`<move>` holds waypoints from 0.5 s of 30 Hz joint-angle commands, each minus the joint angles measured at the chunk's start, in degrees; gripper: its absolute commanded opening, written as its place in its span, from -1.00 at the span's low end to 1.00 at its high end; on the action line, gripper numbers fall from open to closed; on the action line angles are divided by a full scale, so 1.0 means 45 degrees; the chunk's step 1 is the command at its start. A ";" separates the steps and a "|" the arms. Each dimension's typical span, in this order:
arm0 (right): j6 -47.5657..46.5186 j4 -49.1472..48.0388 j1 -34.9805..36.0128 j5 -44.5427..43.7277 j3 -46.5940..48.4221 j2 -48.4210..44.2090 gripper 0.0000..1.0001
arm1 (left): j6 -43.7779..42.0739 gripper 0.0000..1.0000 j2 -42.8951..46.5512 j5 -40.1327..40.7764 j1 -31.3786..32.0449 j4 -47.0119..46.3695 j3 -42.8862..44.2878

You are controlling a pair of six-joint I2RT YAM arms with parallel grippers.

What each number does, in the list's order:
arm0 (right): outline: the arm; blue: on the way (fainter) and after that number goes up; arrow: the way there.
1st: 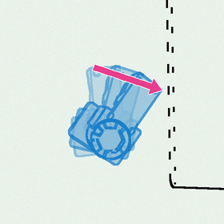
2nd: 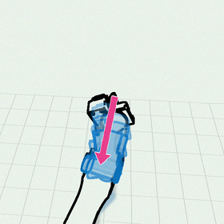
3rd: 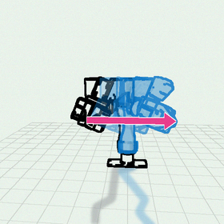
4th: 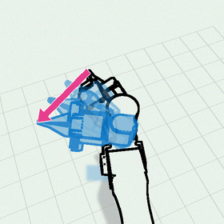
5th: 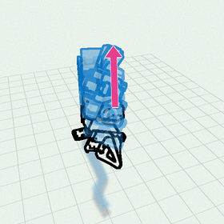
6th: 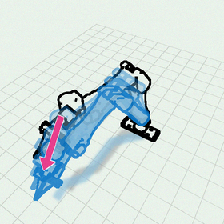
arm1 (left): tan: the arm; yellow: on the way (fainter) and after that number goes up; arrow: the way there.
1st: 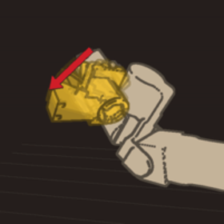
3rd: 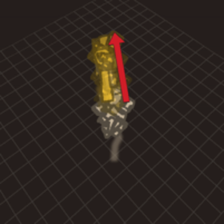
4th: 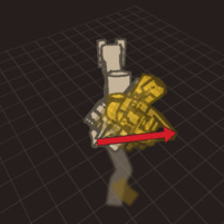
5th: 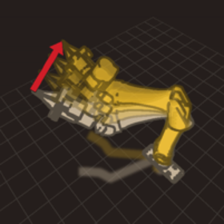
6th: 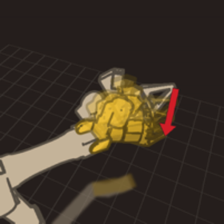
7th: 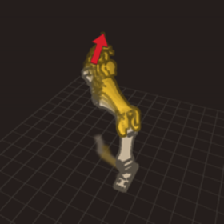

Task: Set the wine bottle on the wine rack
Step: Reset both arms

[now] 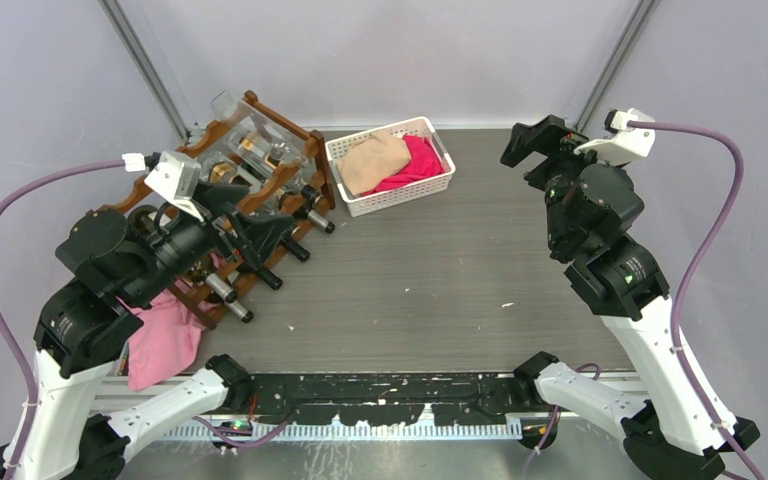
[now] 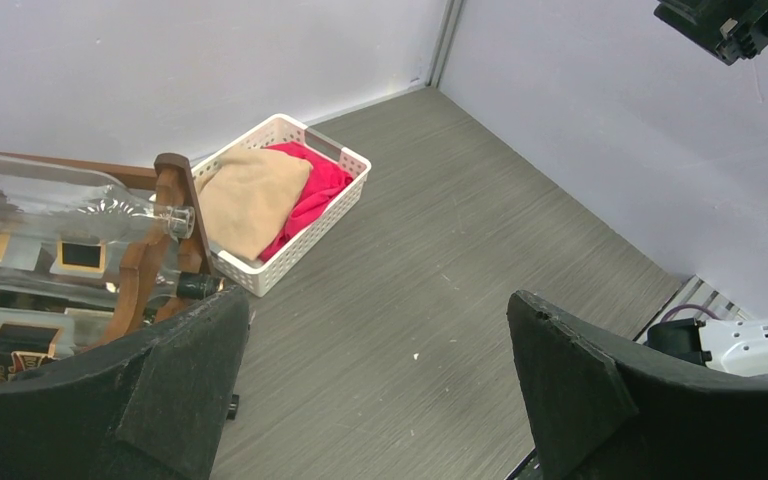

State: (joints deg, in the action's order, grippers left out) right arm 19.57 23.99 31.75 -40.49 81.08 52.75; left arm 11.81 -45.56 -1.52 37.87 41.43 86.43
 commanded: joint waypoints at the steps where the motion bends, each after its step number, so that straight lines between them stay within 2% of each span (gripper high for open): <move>1: -0.0187 -0.0760 -0.0005 0.0057 0.0083 -0.0136 1.00 | 0.0002 1.00 0.0201 0.0102 -0.0036 -0.0565 -0.0054; 15: -0.0189 -0.0855 -0.0016 0.0057 -0.0019 -0.0132 1.00 | -0.0008 0.99 0.0261 0.0172 -0.0026 -0.0600 -0.0202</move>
State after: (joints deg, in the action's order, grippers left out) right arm 19.33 23.59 31.75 -40.32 81.06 52.75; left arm 11.81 -44.97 -1.48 37.87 41.41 85.60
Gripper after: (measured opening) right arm 0.996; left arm 0.996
